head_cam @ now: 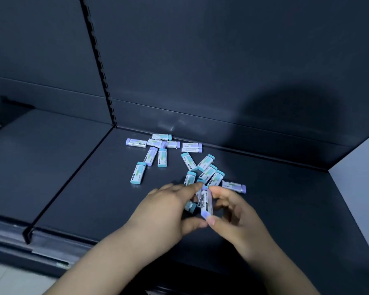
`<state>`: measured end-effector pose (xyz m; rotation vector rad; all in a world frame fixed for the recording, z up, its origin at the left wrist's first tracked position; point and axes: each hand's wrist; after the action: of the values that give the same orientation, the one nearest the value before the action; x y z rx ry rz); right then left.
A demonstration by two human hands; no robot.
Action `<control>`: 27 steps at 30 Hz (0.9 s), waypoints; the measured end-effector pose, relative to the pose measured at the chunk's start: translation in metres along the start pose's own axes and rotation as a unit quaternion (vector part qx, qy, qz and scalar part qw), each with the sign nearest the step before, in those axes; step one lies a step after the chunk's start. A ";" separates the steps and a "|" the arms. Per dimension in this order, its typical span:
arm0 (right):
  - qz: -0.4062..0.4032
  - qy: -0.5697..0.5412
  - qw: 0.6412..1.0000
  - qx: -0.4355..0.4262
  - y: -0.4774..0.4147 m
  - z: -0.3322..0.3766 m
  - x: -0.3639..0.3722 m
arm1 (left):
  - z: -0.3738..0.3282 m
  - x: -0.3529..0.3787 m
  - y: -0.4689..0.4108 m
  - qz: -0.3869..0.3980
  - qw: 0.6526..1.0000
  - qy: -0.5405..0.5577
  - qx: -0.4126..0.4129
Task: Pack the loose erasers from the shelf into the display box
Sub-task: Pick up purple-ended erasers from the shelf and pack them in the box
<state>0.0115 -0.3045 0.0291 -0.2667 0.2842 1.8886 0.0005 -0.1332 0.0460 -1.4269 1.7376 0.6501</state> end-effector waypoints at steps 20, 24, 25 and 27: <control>-0.094 0.428 0.899 0.013 -0.057 -0.043 -0.065 | 0.016 0.013 -0.012 -0.067 0.996 0.025 -0.057; -0.067 0.453 0.889 -0.003 -0.062 -0.049 -0.063 | 0.019 0.017 -0.014 -0.016 0.995 -0.079 -0.054; -0.061 0.467 0.882 -0.009 -0.062 -0.049 -0.063 | 0.019 0.018 -0.014 -0.005 0.995 -0.085 -0.056; -0.067 0.462 0.884 -0.020 -0.061 -0.049 -0.065 | 0.021 0.019 -0.014 0.009 0.994 -0.092 -0.057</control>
<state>0.0924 -0.3589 0.0000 -1.1896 0.8400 1.5064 0.0176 -0.1310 0.0194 -1.3819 1.5931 0.8754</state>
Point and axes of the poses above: each hand's wrist, its own y-axis away from the middle knuckle, its own x-axis out of the palm, z = x × y, and after that the axes turned 5 degrees about y, right-handed
